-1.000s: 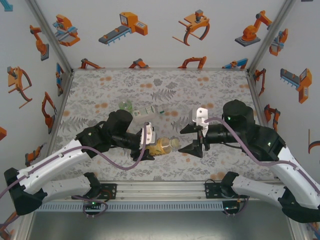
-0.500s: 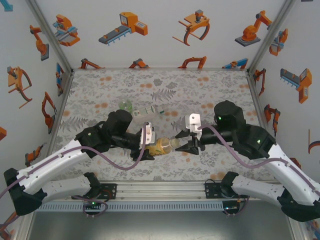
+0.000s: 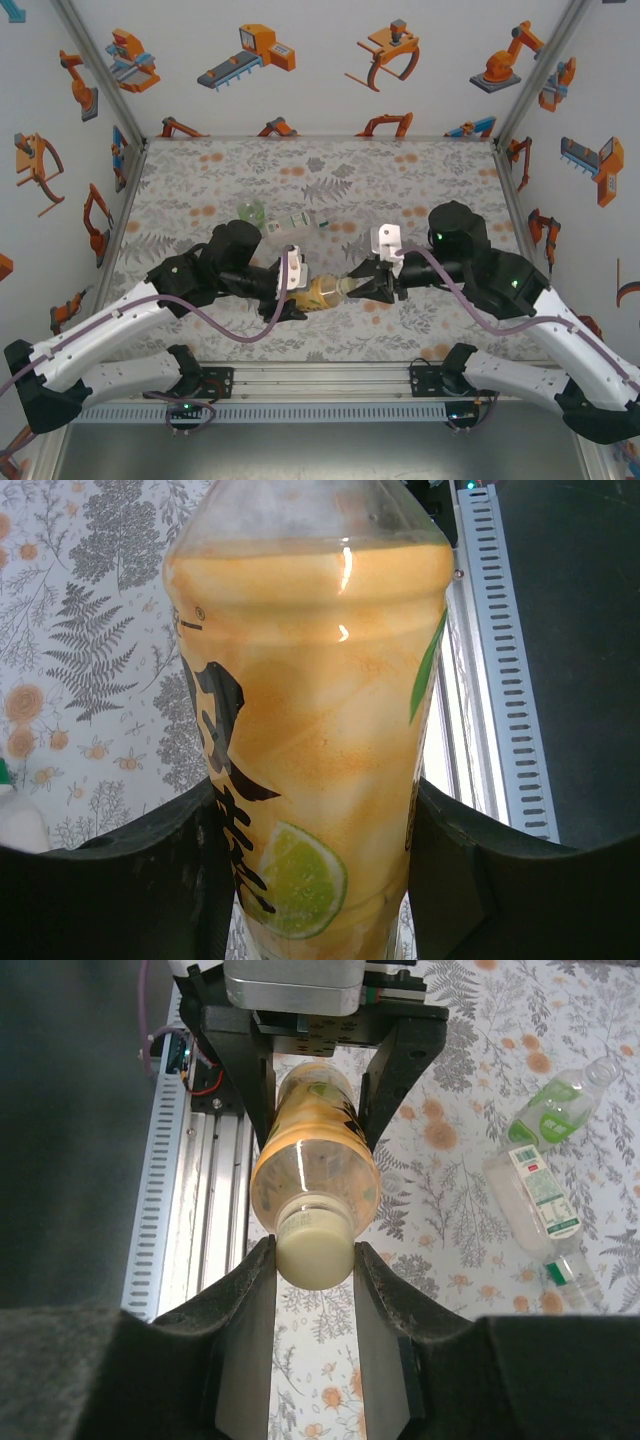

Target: Screw on the bottle caps

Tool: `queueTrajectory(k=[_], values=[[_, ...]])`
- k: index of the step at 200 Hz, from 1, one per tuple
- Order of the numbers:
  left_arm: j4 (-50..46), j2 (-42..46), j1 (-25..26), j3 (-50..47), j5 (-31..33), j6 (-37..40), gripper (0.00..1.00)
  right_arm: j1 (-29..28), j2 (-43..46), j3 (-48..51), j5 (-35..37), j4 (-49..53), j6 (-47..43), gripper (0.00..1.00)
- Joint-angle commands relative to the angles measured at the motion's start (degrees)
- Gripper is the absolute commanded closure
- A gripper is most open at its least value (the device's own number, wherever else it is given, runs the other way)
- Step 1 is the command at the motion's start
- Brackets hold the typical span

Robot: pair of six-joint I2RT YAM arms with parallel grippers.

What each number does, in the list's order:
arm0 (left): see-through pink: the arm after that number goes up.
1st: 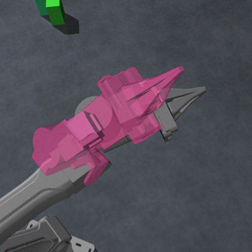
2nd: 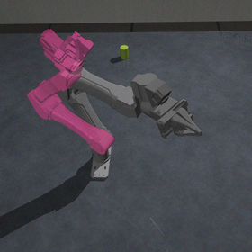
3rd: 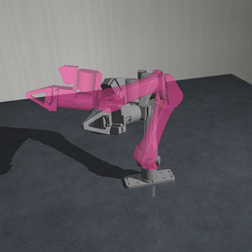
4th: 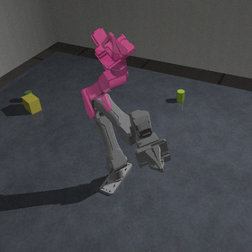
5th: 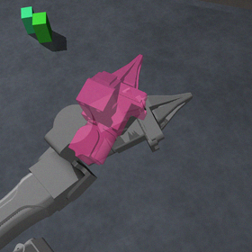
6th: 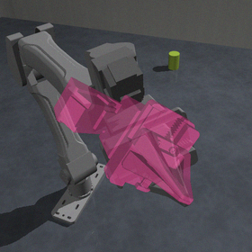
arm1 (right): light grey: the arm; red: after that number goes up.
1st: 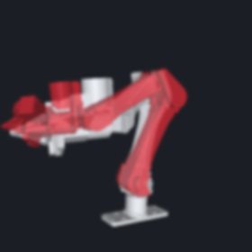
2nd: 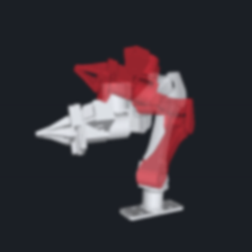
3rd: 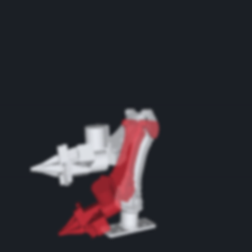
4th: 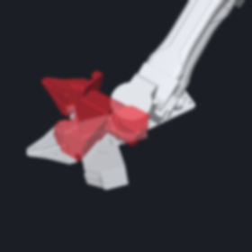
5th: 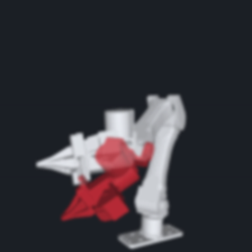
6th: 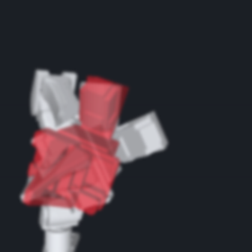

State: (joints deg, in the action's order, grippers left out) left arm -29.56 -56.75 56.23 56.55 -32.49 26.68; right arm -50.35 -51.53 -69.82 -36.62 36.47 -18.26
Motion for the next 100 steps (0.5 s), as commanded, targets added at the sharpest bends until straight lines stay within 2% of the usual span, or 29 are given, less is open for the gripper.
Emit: queueTrajectory(k=[1,21,51,75,100], values=[[2.63,1.2,0.2,-0.04,0.34,0.61,1.0,-0.34,0.55,1.51,2.03,-2.53,7.42,0.85],[3.34,1.03,0.2,-0.22,1.4,0.66,1.0,-0.37,0.77,2.81,4.06,-4.35,16.12,0.87],[4.39,0.98,0.22,-0.79,4.16,0.45,1.0,-0.37,1.29,5.43,8.73,-8.86,35.05,1.0],[5.65,1.04,0.2,-1.29,5.67,0.44,1.0,-0.37,1.97,6.88,15.78,-10.7,51.56,1.0],[6.83,0.57,0.2,-1.38,6.97,0.47,1.0,-0.36,1.14,6.38,21.41,-7.89,69.52,1.0]])
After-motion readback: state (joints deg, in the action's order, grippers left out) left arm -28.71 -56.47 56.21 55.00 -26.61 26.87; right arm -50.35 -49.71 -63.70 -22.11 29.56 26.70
